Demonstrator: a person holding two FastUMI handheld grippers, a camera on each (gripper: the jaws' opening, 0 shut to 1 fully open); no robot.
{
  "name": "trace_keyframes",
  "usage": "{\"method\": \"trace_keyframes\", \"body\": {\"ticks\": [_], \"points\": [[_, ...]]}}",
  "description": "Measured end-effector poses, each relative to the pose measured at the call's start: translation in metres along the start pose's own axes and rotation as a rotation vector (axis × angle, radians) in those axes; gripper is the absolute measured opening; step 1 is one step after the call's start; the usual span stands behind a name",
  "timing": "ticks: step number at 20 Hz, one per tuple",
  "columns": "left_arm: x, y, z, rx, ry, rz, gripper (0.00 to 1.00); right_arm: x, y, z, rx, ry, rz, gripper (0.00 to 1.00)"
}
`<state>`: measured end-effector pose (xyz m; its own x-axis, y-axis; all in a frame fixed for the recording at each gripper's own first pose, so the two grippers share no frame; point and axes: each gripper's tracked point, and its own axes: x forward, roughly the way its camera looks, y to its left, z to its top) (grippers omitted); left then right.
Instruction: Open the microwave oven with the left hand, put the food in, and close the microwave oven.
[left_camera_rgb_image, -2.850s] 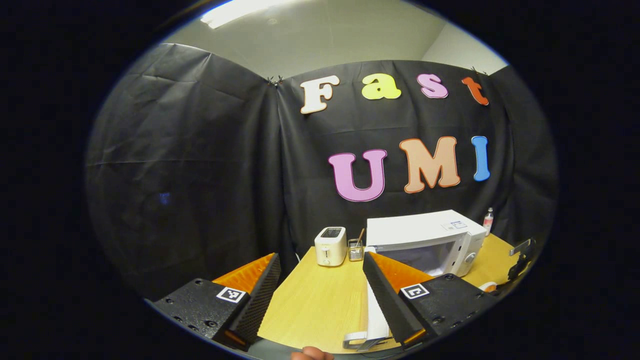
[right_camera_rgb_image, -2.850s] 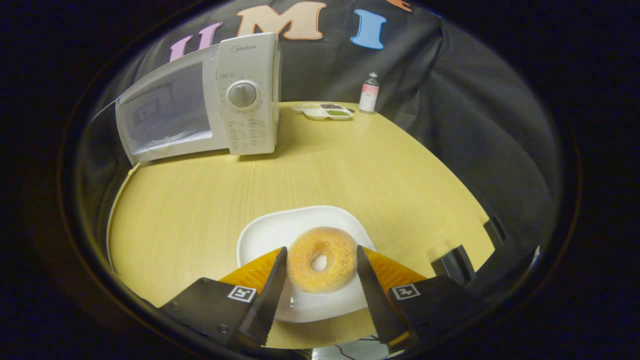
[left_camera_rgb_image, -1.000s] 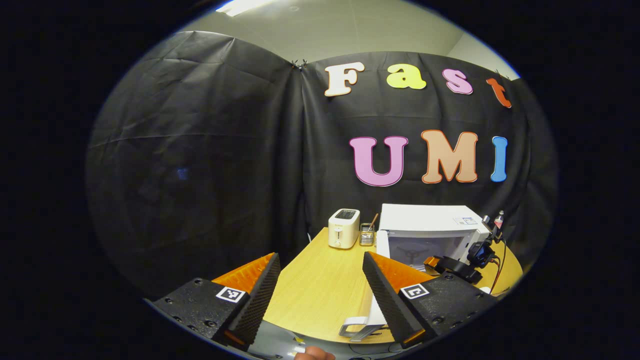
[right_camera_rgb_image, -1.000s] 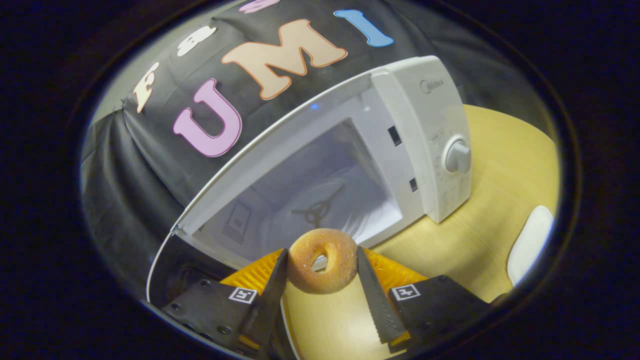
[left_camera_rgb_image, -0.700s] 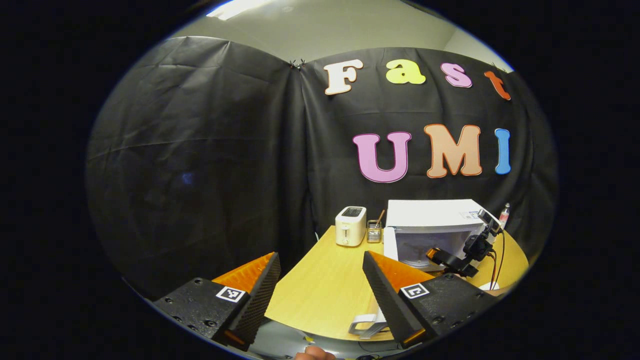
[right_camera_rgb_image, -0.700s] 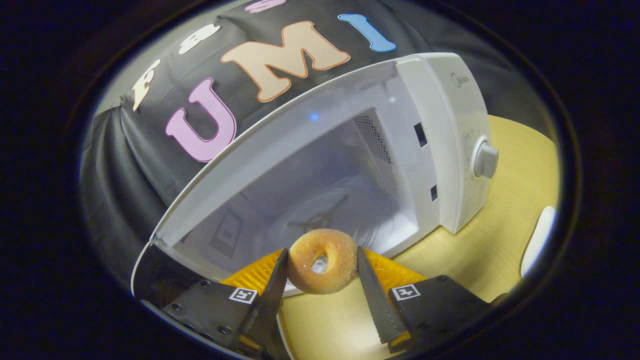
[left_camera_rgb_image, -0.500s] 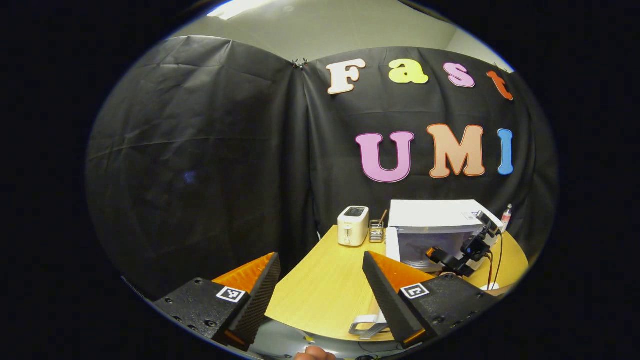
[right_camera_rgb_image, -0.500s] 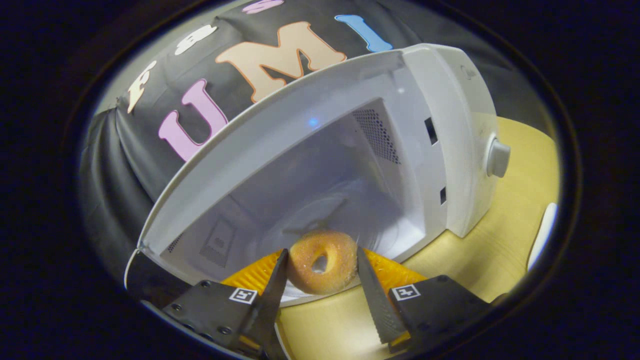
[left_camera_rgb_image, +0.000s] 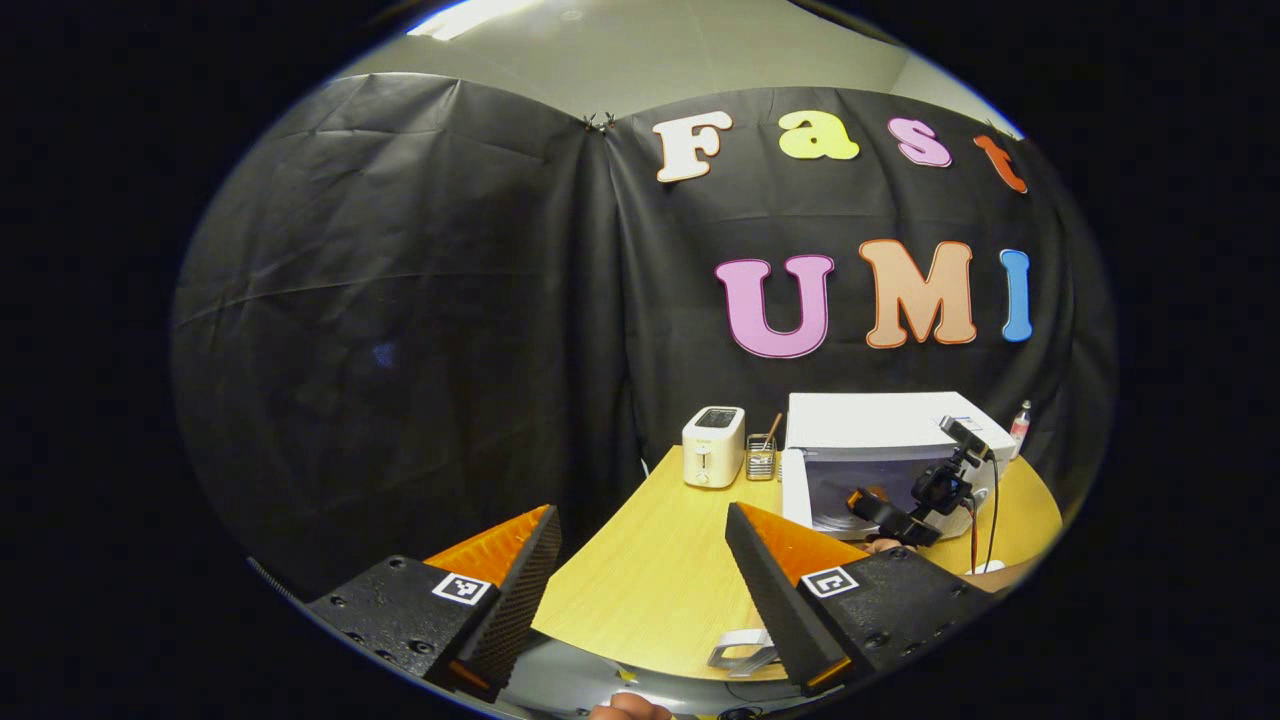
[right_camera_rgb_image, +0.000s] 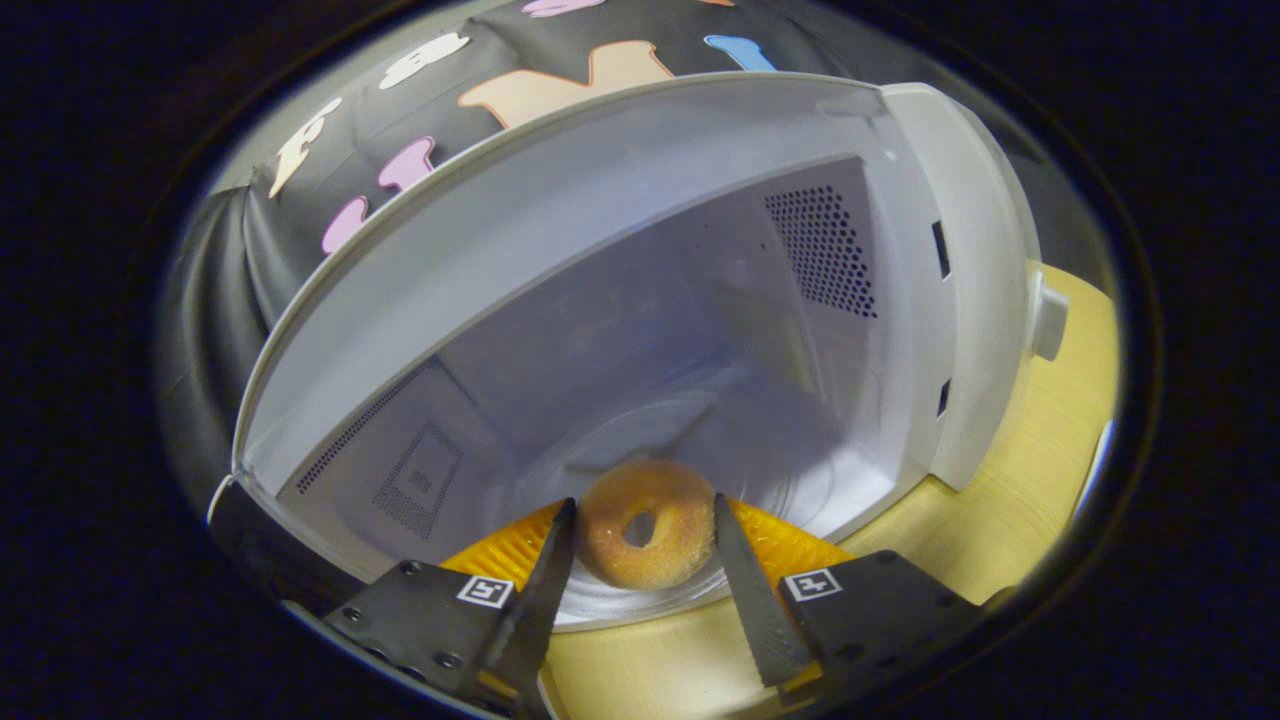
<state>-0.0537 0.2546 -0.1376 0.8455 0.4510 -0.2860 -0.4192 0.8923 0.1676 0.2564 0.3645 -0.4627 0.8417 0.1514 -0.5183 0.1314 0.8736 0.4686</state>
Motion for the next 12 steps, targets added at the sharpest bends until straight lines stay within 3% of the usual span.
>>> {"method": "trace_keyframes", "body": {"ticks": [9, 10, 11, 12], "points": [[-0.0026, -0.0029, 0.0105, 0.018, -0.04, -0.005, 0.97, 0.0085, -0.0011, -0.0081, -0.037, 0.014, -0.007, 0.78], [-0.0023, -0.0032, 0.0109, 0.022, -0.042, -0.004, 0.97, 0.0078, -0.0016, -0.0072, -0.054, 0.005, -0.008, 0.89], [-0.0032, -0.0031, 0.0106, 0.026, -0.043, -0.005, 1.0, 0.009, 0.0015, -0.0078, -0.068, 0.002, 0.007, 0.8], [-0.004, -0.0035, 0.0106, 0.028, -0.042, -0.005, 1.0, 0.0096, 0.0047, -0.0094, -0.072, 0.007, 0.023, 1.0]]}}
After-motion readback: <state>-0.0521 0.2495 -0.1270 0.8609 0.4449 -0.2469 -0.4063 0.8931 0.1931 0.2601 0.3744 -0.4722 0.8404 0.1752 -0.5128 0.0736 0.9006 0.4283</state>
